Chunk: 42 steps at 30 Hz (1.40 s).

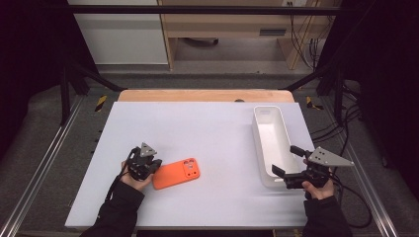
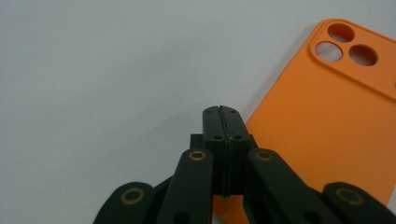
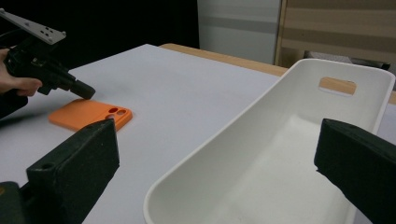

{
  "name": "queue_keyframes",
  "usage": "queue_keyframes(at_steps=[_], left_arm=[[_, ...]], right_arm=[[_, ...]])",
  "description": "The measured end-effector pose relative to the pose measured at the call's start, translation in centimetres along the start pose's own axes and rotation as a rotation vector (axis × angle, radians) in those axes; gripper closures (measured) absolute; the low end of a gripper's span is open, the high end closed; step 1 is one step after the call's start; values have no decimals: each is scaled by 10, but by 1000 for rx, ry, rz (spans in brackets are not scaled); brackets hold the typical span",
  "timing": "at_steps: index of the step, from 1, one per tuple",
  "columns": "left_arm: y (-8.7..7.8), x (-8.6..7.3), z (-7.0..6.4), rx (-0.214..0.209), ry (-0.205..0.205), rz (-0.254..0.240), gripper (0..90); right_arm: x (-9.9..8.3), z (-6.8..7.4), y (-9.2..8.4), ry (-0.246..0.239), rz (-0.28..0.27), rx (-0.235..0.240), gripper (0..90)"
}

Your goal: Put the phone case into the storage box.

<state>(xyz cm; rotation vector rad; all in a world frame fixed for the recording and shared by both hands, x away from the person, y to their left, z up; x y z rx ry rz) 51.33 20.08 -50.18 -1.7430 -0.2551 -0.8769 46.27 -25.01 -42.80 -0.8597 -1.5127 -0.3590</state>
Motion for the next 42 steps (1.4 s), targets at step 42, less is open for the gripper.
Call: queue_keyframes(at_steps=[42], left_arm=[[-12,-17,-12,-49,-8,5,899]], right_arm=[[0,0,0,-1,-2,0,4]])
Point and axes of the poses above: each handheld gripper's, and its own axes: y roughly forward along the jaws, x roughly out of its top, z roughly to its left, the point moved 5 cm from there along y, roughly forward along the jaws, and after that the axes turned 14 degrees about -y, right-handed, at the moved point
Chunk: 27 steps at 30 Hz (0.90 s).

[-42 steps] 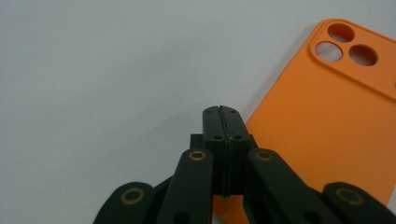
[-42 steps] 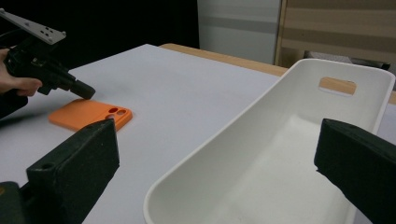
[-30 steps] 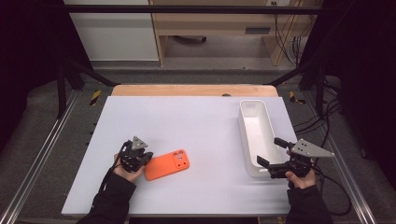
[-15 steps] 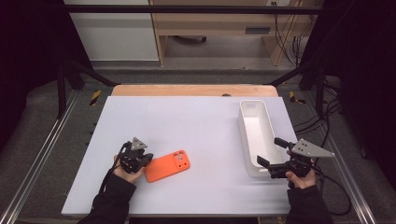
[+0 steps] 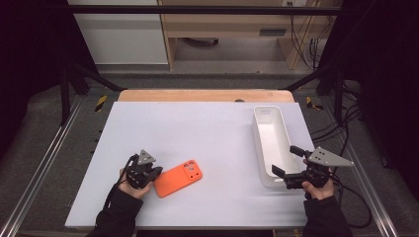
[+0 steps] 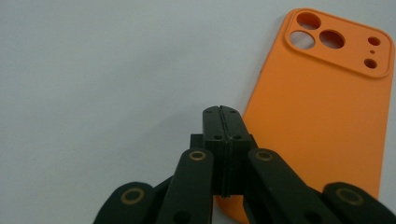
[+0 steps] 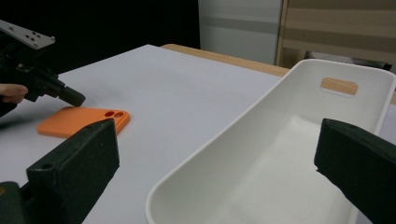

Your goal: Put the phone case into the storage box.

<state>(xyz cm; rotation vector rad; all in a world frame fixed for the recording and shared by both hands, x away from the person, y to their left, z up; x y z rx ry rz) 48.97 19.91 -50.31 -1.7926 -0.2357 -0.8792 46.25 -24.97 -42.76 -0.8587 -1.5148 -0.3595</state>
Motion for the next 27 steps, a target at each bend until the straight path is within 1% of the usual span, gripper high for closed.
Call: queue_keyframes(at_steps=[3,4,5,6,7,8,9,10,11,12,13,14,15,16,17,18,19,20,21,22,27], left_arm=[[0,1,1,-4,11,-7,899],[0,1,1,-3,16,-16,897],[-1,2,2,3,17,-27,880],[-2,3,2,-4,15,-34,859],[-4,4,2,-15,17,-49,856],[-7,6,2,-12,23,-66,847],[-10,8,2,-15,26,-85,832],[-12,10,1,-27,29,-104,820],[-15,13,1,-30,32,-126,793],[-18,15,1,-32,33,-142,793],[-20,17,1,-41,37,-152,780],[-23,19,1,-44,41,-169,747],[-26,21,2,-45,42,-182,747],[-29,23,2,-56,39,-195,717],[-32,25,2,-67,41,-210,658],[-35,27,3,-70,46,-224,658],[-39,29,3,-75,49,-238,633],[-42,31,3,-87,51,-247,569],[-45,33,2,-96,59,-263,569],[-48,35,2,-104,70,-273,534],[-59,42,2,-164,54,-315,414]], right_arm=[[0,0,0,-1,-1,0,4],[0,0,0,0,-1,0,4],[0,0,0,-1,-1,-1,4],[0,0,0,0,-1,-1,5],[0,0,0,2,-1,0,4],[0,1,-1,3,-3,2,4],[1,0,-1,2,-4,1,4],[1,0,-1,2,-5,1,4],[1,0,-1,1,-7,1,4],[1,0,-1,1,-7,1,4],[1,0,-1,2,-5,-1,4],[1,0,-2,-1,-10,1,4],[1,0,-2,-1,-10,1,4],[2,0,-2,-2,-10,0,4],[2,0,-2,-2,-9,0,4],[2,0,-2,-2,-9,0,4],[1,0,-2,-3,-8,1,4],[1,0,-2,-4,-8,0,5],[1,0,-2,-4,-8,0,5],[1,0,-2,-5,-7,0,4],[1,0,-2,-7,-7,1,4]])
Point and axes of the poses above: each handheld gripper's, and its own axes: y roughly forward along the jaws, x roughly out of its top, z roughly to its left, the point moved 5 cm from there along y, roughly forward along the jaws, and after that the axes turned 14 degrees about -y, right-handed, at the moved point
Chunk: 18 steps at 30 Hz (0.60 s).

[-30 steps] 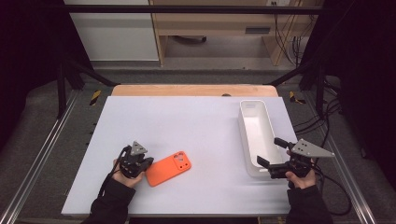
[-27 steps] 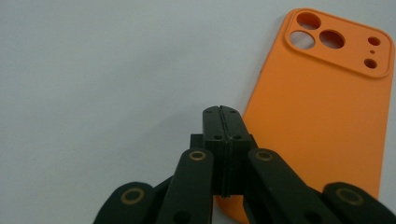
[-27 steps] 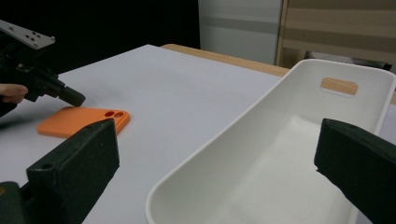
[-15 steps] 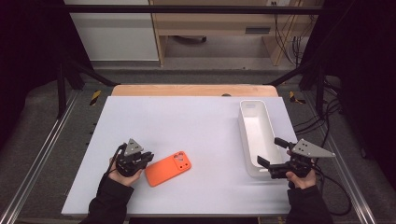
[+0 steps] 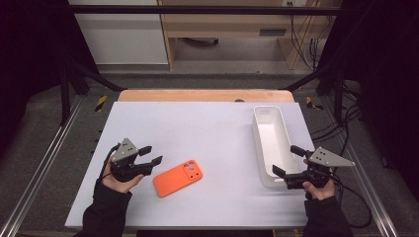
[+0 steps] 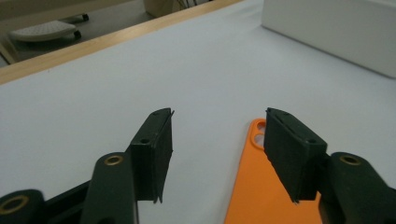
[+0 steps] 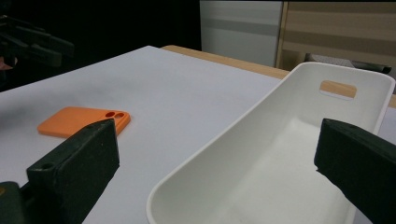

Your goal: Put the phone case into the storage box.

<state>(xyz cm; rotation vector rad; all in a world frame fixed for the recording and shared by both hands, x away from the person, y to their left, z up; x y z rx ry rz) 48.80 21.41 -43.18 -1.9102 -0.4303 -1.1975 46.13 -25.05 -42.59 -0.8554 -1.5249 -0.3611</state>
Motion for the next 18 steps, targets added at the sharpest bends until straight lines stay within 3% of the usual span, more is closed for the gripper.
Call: queue_keyframes(at_steps=[9,15,18], left_arm=[[-5,9,-5,-66,-15,-26,212],[-8,15,-15,-127,11,-15,78],[-9,18,-18,-135,21,-8,38]], right_arm=[[0,0,-1,0,-3,-3,4],[0,0,-1,-3,-1,-2,4],[0,0,-1,-3,0,-1,4]])
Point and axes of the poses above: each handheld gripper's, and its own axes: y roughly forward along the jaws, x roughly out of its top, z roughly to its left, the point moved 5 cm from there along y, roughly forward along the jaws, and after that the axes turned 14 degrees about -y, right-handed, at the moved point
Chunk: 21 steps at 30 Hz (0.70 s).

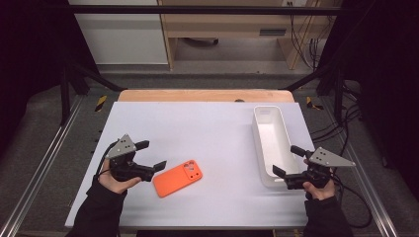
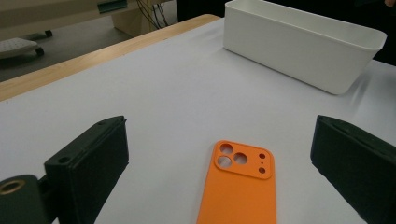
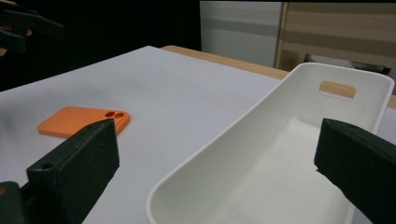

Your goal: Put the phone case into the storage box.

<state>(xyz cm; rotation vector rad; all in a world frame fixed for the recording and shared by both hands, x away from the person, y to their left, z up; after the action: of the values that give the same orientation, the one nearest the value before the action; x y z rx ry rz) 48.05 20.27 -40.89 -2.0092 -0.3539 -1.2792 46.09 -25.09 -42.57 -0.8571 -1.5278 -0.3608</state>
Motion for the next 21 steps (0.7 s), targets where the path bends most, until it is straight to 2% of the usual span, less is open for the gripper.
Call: queue_keyframes(at_steps=[9,21], left_arm=[[5,2,-6,-10,23,42,4],[26,-3,-13,-24,40,141,0]], right_arm=[[0,0,0,2,-2,0,4],[1,0,-1,0,-5,1,4]])
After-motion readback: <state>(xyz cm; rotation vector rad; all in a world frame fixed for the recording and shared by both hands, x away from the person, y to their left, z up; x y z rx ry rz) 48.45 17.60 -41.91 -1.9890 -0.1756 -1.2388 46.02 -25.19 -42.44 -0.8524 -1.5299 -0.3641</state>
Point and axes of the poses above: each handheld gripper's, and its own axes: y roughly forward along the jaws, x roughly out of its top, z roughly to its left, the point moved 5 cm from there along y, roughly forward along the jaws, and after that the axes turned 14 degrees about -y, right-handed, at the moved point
